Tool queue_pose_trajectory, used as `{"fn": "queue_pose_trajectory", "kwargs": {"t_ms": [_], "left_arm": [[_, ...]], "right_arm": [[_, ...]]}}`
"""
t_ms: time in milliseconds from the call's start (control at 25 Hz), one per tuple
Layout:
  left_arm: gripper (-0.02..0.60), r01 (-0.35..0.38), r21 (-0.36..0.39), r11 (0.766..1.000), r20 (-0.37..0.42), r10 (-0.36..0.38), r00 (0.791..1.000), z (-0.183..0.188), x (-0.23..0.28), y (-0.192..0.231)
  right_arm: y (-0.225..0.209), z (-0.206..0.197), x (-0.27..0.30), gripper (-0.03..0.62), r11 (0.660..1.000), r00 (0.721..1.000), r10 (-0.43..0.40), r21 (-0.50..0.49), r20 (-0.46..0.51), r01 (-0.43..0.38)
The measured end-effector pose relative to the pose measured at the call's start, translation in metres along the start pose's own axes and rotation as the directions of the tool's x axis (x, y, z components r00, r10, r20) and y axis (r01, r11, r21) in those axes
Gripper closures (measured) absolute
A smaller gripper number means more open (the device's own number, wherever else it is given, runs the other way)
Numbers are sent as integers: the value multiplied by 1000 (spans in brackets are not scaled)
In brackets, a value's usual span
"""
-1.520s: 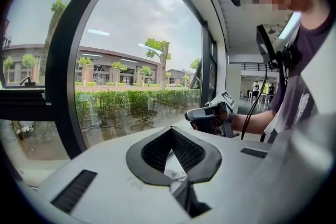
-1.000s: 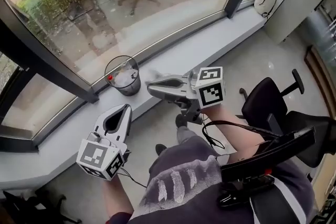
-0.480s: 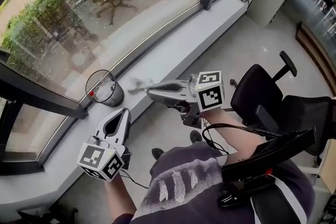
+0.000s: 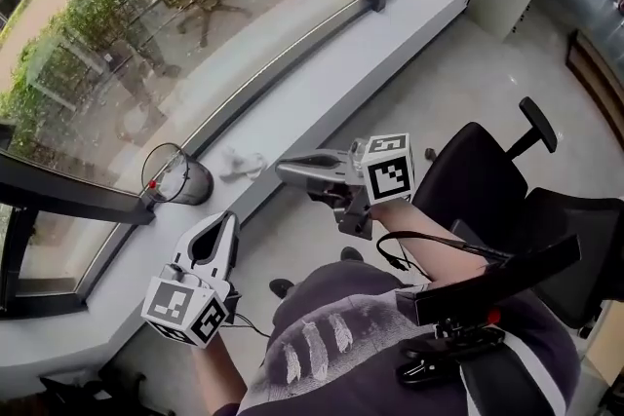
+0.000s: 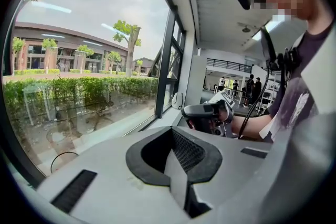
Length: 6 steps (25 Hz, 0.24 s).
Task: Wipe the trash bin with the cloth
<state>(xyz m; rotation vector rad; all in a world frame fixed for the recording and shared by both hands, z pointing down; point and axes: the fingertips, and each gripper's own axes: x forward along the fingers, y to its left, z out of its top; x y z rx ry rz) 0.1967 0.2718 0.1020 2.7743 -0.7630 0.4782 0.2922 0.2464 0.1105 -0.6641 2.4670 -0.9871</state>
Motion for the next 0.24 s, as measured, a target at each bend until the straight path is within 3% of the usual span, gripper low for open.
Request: {"fn": "queue_pose_trajectory", "kwargs": {"t_ms": [240], "left_arm": [[583,-48,4,999,-39,48,998,5,5,-9]], "right_arm": [[-5,19,-19,595,1000,1000,6,23,6,-6]]}}
